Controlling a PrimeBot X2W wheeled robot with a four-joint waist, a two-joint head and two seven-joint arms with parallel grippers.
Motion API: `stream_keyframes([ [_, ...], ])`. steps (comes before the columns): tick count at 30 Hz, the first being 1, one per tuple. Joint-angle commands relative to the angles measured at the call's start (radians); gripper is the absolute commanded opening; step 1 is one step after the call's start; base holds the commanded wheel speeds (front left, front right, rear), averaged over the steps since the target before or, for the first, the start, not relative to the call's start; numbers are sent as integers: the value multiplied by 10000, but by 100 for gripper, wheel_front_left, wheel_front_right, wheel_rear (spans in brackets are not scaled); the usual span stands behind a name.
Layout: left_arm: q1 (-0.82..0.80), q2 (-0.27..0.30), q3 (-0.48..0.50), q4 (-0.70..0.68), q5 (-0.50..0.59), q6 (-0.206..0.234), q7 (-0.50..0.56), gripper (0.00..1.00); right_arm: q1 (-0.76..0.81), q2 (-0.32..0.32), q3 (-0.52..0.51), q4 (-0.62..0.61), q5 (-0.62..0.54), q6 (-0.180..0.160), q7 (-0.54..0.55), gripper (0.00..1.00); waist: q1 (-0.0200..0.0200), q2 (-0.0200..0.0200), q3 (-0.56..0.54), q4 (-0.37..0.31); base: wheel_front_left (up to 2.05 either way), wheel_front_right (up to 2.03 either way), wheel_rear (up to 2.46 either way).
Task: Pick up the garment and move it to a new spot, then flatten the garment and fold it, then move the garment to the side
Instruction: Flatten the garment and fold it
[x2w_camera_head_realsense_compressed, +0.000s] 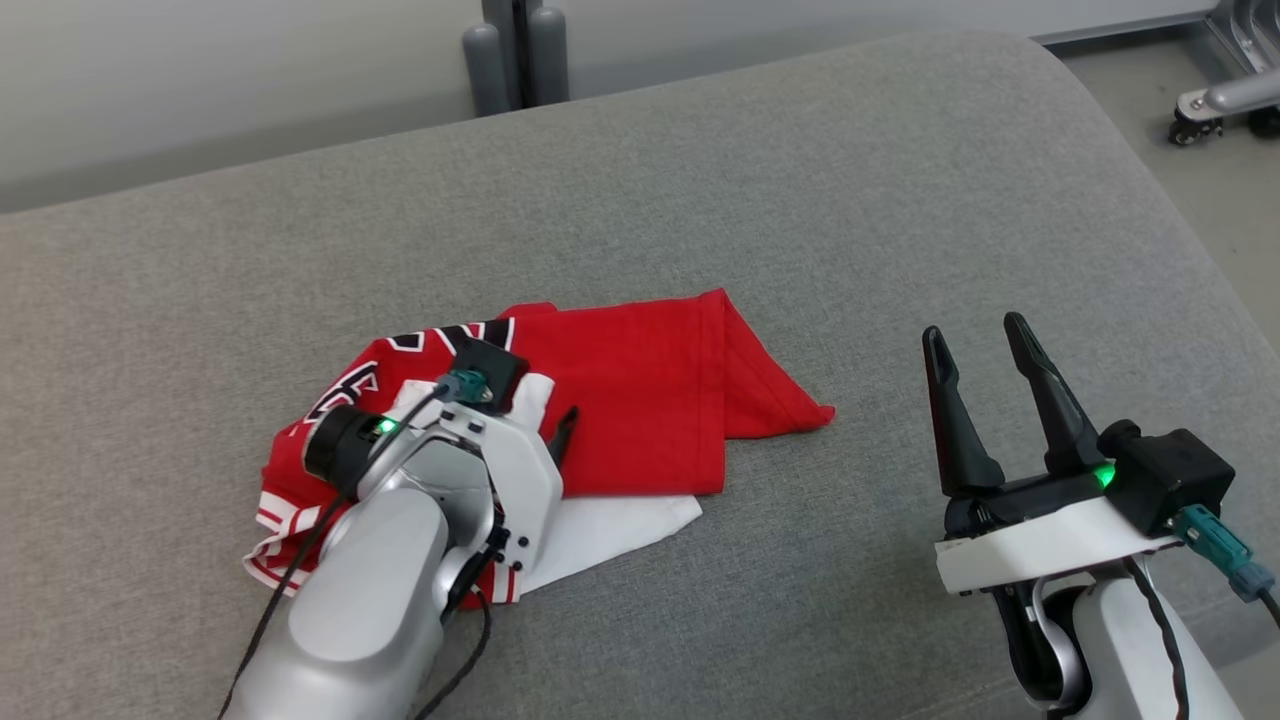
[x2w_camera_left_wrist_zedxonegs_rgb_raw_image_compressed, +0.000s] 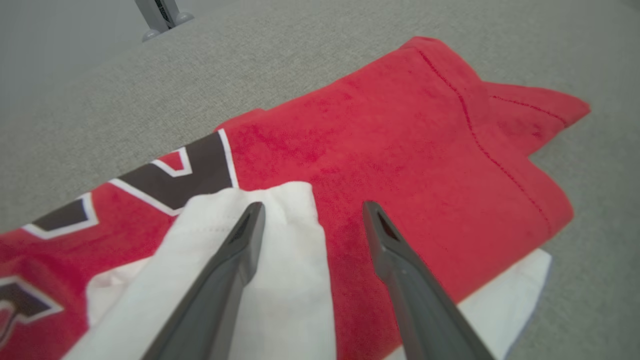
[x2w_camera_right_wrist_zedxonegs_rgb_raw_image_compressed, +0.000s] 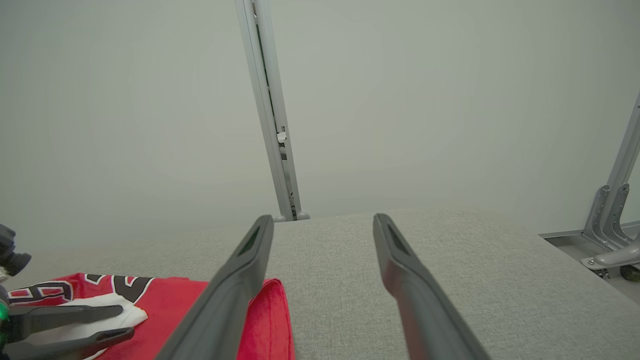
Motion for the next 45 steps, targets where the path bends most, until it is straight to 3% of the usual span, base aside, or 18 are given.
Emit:
stream_keyframes([
  [1, -322, 62, 95, 280, -84, 103, -72, 100, -163, -34, 1, -82, 87, 5, -48, 100, 0, 0, 171, -155, 0, 0, 0],
  [6, -799, 20, 90, 1179, -254, 125, -216, 100, -210, -35, -21, -78, 119, 5, -48, 100, 0, 0, 269, -224, 0, 0, 0],
  [7, -870, 16, 100, 1294, -300, 128, -265, 89, -211, -35, -31, -74, 107, 5, -48, 100, 0, 0, 265, -222, 0, 0, 0],
  [9, -982, -1, 87, 1493, -377, 110, -384, 45, -189, -34, -57, -57, 106, 5, -48, 100, 0, 0, 232, -184, 0, 0, 0],
  [10, -1018, -8, 52, 1575, -418, 84, -428, 29, -167, -34, -47, -40, 107, 5, -48, 100, 0, 0, 202, -150, 0, 0, 0],
  [11, -1045, -14, 7, 1665, -478, 61, -447, 0, -144, -34, -27, -16, 108, 5, -48, 100, 0, 0, 166, -117, 0, 0, 0],
  [20, -1158, -52, -273, 1716, -1004, -143, -949, 0, 75, -39, -42, 137, -5, 5, -48, 100, 0, 0, -428, 339, 0, 0, 0],
  [29, -394, 99, 19, 18, -2535, -388, -729, 0, 438, -42, -176, 263, -219, 5, -48, 100, 0, 0, -1229, 1275, 0, 0, 0],
  [39, 2014, 2241, 1252, -4263, -4269, -371, 328, 0, 661, -48, -313, 259, -204, 3, -47, 100, 0, 0, -1507, 2114, 0, 0, 0],
  [40, 2626, 2778, 1312, -5259, -4393, -381, 534, 0, 696, -45, -324, 259, -185, 5, -48, 100, 0, 0, -1490, 2176, 0, 0, 0],
  [45, 4176, 3768, 780, -7212, -4826, -445, 1208, 0, 706, -46, -367, 257, -240, 5, -48, 100, 0, 0, -1433, 2253, 0, 0, 0],
])
